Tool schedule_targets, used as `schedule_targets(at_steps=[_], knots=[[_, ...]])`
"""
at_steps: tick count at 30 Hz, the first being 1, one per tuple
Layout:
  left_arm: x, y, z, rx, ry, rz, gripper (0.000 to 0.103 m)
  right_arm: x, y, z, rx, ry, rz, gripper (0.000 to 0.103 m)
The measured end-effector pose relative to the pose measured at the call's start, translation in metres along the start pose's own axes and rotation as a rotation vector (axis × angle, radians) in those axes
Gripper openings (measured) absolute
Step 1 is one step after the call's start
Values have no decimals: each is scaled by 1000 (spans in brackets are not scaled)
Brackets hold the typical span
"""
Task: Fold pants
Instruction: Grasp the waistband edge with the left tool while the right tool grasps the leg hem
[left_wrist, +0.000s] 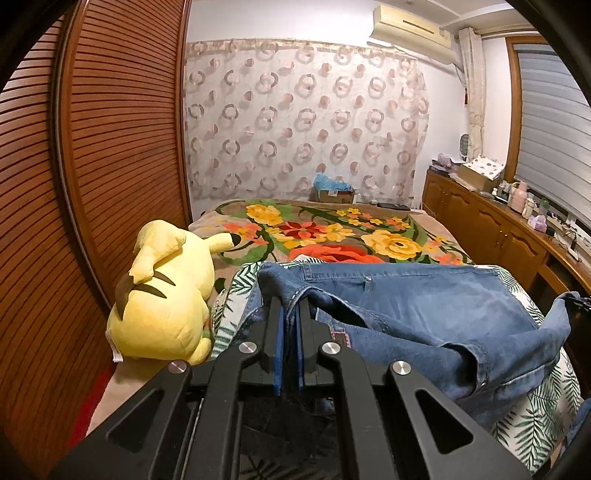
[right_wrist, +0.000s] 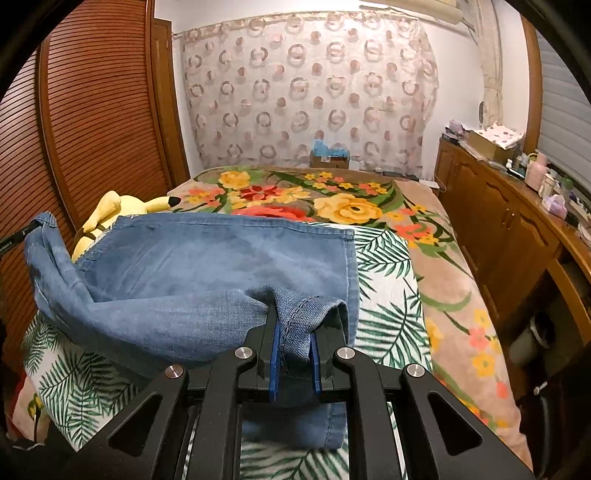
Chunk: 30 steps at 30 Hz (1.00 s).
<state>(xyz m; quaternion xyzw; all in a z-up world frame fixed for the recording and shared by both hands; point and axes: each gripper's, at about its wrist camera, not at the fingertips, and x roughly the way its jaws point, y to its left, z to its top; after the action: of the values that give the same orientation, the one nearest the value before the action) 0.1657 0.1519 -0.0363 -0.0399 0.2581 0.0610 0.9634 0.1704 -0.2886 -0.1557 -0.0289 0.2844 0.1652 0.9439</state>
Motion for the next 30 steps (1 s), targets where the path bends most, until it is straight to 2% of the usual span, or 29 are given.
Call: schedule_targets(at_steps=[12,18,30], knots=[[39,-2,20,2,17,11,6,11,-3,16,0,12,-3,13],[60,-1,42,7,1,14,6,2,-4,28,-8,-16,-1,13],[108,-6,71,22,1,10,6,20,-4,39,-16,-12,-31,13]])
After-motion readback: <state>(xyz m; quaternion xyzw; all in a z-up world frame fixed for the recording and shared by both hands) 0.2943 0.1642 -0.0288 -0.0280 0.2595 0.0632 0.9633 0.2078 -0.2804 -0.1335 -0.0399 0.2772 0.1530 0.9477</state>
